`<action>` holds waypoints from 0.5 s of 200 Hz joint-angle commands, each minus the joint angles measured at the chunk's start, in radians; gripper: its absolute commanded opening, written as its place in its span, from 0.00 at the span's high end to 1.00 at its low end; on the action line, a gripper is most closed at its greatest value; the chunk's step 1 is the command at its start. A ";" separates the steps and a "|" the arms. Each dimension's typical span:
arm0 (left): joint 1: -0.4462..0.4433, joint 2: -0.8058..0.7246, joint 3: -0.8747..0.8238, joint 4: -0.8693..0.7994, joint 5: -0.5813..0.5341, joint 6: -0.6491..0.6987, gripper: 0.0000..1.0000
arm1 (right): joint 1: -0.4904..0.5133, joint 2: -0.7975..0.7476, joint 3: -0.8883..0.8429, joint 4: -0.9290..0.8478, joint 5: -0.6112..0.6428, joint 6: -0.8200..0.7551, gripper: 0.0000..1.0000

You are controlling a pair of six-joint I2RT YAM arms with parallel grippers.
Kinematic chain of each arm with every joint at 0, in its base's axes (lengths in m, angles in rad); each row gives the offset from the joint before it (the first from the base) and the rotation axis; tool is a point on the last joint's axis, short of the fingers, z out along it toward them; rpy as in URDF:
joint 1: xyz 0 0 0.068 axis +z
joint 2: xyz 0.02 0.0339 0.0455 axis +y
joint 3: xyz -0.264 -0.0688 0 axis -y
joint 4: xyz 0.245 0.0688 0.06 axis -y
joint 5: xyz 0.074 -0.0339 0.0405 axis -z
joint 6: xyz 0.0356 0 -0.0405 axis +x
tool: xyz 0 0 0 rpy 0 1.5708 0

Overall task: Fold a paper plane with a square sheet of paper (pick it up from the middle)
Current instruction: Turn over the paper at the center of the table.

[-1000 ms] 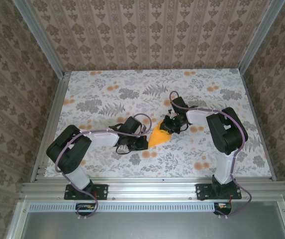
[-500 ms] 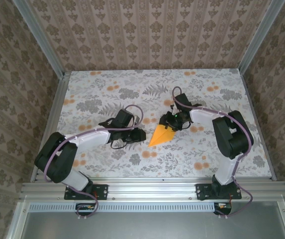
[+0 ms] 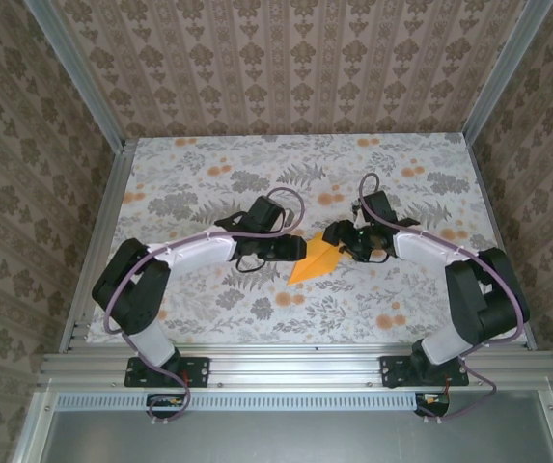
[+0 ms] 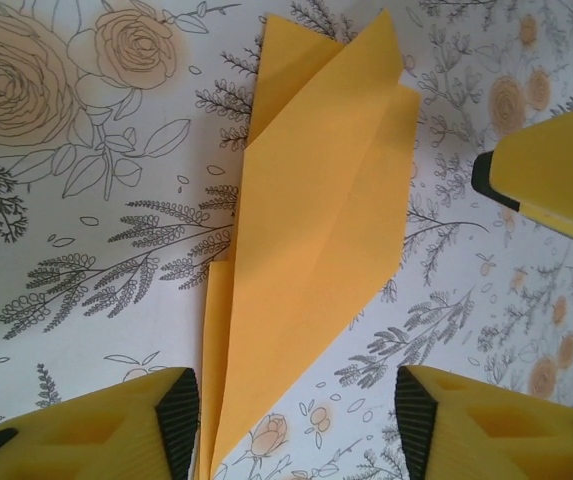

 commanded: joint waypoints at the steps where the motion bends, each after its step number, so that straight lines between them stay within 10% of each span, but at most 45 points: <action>1: 0.001 0.038 0.028 -0.088 -0.089 0.002 0.39 | 0.000 0.049 -0.002 0.067 0.015 0.063 0.37; 100: 0.005 0.166 0.090 -0.109 -0.071 -0.087 0.49 | 0.032 0.187 0.047 0.147 -0.012 0.129 0.47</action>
